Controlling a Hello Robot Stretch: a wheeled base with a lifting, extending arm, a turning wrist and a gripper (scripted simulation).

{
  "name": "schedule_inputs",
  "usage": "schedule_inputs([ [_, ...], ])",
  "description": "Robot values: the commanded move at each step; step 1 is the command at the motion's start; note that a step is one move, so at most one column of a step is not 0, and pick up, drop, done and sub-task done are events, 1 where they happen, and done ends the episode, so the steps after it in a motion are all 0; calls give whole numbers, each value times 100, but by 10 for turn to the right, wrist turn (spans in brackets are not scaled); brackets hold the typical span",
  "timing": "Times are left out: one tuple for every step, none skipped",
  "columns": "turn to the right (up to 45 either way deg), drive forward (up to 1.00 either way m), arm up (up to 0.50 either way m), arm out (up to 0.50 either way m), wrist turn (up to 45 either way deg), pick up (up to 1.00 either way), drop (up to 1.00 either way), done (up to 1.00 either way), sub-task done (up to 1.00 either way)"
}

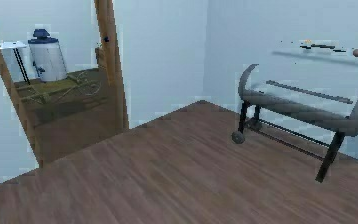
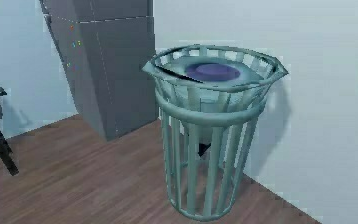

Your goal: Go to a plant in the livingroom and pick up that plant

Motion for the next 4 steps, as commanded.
schedule_inputs([
  [0, 40, 0, 0, 0, 0, 0, 0, 0],
  [-300, 0, 0, 0, 0, 0, 0, 0, 0],
  [0, 100, 0, 0, 0, 0, 0, 0, 0],
  [-60, 0, 0, 0, 0, 0, 0, 0, 0],
])
